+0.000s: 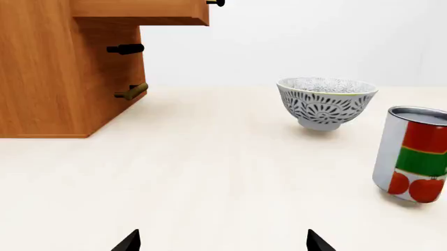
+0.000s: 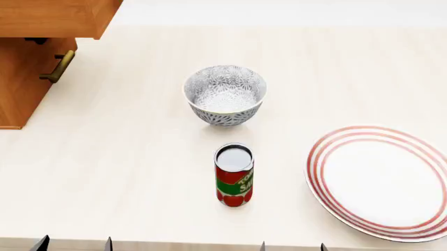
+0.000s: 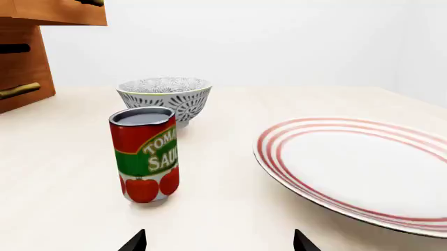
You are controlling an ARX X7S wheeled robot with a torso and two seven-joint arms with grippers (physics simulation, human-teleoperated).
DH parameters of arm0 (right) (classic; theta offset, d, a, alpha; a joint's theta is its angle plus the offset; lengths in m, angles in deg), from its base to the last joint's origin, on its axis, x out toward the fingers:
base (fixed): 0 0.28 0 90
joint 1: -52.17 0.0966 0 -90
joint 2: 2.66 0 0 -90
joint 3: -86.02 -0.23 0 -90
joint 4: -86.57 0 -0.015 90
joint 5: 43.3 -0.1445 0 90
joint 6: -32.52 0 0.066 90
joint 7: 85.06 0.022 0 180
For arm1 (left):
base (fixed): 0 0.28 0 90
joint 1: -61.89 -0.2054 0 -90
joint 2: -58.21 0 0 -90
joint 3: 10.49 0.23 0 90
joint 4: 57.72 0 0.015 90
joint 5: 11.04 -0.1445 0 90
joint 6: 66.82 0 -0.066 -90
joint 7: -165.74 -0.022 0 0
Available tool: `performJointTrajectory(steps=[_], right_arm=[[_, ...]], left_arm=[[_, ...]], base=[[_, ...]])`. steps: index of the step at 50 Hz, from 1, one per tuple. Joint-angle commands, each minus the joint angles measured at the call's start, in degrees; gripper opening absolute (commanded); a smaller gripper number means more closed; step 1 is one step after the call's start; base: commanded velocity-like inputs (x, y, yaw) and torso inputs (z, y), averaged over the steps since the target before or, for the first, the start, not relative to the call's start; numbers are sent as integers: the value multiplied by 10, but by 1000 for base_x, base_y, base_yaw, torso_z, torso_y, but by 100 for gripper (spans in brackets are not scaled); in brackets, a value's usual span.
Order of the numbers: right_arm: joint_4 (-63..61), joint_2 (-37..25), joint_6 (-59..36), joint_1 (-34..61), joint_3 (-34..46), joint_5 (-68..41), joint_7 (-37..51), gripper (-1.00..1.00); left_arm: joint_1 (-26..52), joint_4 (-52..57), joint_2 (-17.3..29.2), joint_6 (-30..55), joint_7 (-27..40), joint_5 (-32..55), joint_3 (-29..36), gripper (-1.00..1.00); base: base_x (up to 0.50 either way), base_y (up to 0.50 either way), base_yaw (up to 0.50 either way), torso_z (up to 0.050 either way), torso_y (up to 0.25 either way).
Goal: Put the bowl on top of the cabinet.
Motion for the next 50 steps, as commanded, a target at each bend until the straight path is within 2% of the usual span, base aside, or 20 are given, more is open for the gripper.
performJointTrajectory(steps=[1, 10, 50], right_arm=[[0, -8, -4, 1, 12, -5, 16, 100], [1, -26, 6, -1, 33, -18, 32, 100], [3, -58, 7, 3, 76, -30, 67, 100]], left_arm=[[0, 0, 9, 0, 11, 9, 10, 100], [2, -2, 24, -1, 29, 25, 29, 100], [3, 1, 55, -1, 64, 54, 66, 100]], base=[[0, 0, 0, 0, 0], [0, 43, 0, 0, 0], [0, 500, 0, 0, 0]])
